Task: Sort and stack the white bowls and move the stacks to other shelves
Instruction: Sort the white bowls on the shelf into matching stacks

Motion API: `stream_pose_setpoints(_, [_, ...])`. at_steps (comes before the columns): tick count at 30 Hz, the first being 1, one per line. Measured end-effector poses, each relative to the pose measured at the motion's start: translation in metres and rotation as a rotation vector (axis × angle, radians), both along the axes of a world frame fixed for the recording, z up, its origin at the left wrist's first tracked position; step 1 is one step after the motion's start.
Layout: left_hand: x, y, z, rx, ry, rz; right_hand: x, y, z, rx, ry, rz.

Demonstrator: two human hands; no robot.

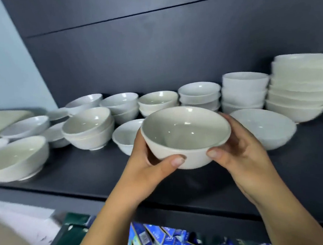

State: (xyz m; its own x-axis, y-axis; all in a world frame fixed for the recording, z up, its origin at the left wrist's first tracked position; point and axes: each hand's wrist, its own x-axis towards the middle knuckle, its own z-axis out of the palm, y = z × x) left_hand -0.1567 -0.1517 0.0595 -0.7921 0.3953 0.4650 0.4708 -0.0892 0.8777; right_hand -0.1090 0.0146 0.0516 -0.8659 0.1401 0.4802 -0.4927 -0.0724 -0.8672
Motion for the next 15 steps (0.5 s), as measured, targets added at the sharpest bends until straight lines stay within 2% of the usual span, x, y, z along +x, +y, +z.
stream_pose_setpoints(4, [-0.011,-0.048,-0.005,0.018,-0.005,0.066,-0.021,-0.042,0.002,0.017,-0.028,0.157])
stream_pose_setpoints(9, [-0.032,-0.099,0.001,-0.018,-0.015,0.132,-0.048,-0.077,0.019,0.142,-0.081,0.235])
stream_pose_setpoints(15, [-0.077,-0.127,0.042,-0.296,0.076,0.093,-0.077,-0.081,0.056,0.397,-0.139,0.151])
